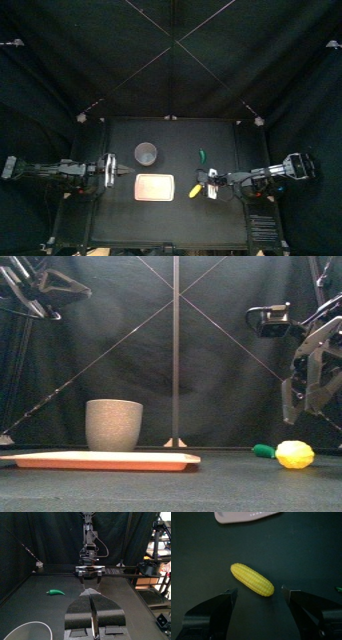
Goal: Pick the corn then place it on the pink plate
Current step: Pick the corn
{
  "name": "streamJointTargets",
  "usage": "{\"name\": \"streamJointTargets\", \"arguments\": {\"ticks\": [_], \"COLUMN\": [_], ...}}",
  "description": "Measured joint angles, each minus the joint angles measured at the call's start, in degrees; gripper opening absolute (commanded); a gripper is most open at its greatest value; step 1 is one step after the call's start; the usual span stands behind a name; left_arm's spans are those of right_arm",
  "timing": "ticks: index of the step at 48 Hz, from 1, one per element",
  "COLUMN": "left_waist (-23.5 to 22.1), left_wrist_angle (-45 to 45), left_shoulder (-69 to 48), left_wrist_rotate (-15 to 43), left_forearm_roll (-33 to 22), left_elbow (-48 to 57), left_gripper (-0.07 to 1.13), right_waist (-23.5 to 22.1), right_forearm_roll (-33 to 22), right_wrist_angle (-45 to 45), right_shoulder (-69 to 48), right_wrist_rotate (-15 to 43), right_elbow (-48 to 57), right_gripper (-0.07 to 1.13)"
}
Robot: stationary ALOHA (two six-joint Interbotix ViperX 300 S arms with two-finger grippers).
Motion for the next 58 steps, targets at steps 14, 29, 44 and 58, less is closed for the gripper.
{"name": "streamJointTargets", "arguments": {"ticks": [14, 29, 44, 58], "left_waist": [0.26, 0.35, 0.35, 0.35], "left_wrist_angle": [0.00, 0.00, 0.00, 0.09], "left_shoulder": [0.00, 0.00, -0.09, -0.62], "left_wrist_rotate": [0.00, 0.00, 0.00, 0.00], "left_forearm_roll": [0.00, 0.00, -0.09, 0.00], "left_elbow": [0.00, 0.00, 0.00, 0.00], "left_gripper": [-0.02, -0.02, -0.02, -0.02], "right_waist": [3.52, 9.40, 9.40, 8.61], "right_forearm_roll": [-8.70, -9.58, -11.25, -10.63], "right_wrist_angle": [13.54, 14.85, 15.29, 14.41], "right_shoulder": [6.24, 17.75, 23.73, 24.17], "right_wrist_rotate": [0.09, -0.09, -0.18, 0.09], "right_elbow": [-7.29, -14.15, -16.87, -17.67], "right_gripper": [1.03, 1.02, 0.99, 0.51]}}
